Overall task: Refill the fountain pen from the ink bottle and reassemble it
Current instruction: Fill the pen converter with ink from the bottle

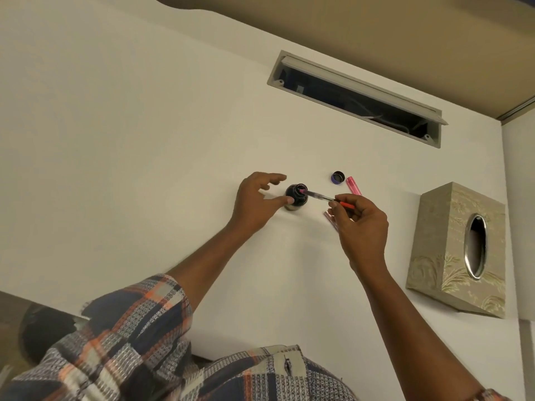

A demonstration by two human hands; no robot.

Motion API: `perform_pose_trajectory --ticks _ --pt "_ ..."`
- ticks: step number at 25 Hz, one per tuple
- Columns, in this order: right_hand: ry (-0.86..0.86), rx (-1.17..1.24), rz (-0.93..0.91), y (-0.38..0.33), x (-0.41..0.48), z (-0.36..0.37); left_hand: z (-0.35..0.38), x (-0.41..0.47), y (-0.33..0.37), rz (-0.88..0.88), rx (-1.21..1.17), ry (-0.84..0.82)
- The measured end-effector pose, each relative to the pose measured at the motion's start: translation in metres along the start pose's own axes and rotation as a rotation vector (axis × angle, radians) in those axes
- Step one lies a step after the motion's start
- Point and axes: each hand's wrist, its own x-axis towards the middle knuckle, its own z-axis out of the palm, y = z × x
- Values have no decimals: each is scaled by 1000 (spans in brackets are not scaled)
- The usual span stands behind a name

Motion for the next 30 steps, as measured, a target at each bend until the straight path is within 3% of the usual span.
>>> perform_pose_trajectory --ticks 4,11,30 --pt "-1 -50 -30 -6 5 3 10 16 6 90 27 -152" --pt "-43 -220 -158 -18 15 8 14 29 8 134 9 -232" --pt "-122 -360 -290 -23 26 24 29 26 1 79 -164 -205"
